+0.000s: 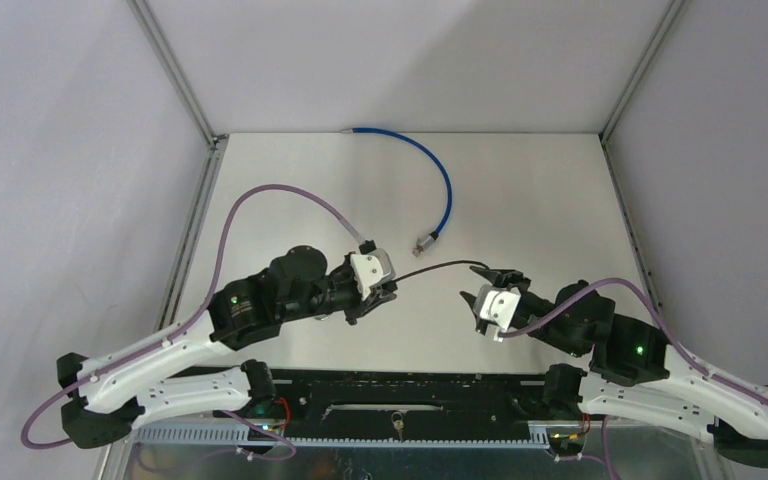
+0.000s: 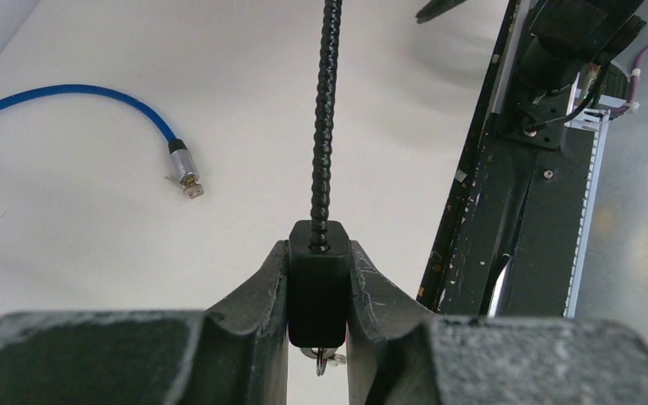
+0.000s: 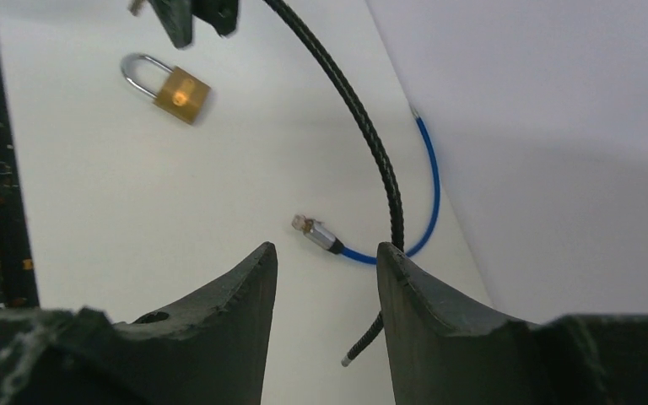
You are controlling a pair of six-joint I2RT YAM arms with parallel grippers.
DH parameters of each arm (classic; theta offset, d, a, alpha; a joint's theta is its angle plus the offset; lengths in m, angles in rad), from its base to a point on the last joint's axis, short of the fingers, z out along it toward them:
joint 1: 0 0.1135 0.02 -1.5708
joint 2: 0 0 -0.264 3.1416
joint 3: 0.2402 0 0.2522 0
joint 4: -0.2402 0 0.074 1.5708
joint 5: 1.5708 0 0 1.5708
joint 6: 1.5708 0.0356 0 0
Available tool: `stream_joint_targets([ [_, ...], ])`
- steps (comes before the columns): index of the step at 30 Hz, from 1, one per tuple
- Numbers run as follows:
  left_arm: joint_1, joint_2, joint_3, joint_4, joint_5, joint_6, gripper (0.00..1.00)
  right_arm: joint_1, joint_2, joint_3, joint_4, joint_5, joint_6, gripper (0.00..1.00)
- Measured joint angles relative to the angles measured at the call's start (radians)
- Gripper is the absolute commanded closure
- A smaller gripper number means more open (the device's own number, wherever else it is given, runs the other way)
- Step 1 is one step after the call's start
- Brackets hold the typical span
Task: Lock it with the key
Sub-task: Lock the lock.
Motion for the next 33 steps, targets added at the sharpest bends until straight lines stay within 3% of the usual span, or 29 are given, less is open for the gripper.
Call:
stream_joint_targets([
  [11,0.002,-0.007,0.0,-0.008,-0.009,0.0,1.0,-0.004,-0.018,-0.057,0.058,0.193,-0.001,0.5],
  [17,0.002,-0.007,0.0,-0.016,-0.009,0.0,1.0,-0.026,-0.041,-0.082,0.081,0.226,0.011,0.53],
  [28,0.002,-0.008,0.0,-0.016,0.003,-0.008,1.0,-0.121,-0.044,-0.114,0.153,0.134,0.056,0.55],
  [33,0.002,-0.008,0.0,-0.015,0.008,-0.015,1.0,-0.205,-0.006,-0.115,0.19,0.054,0.075,0.64],
])
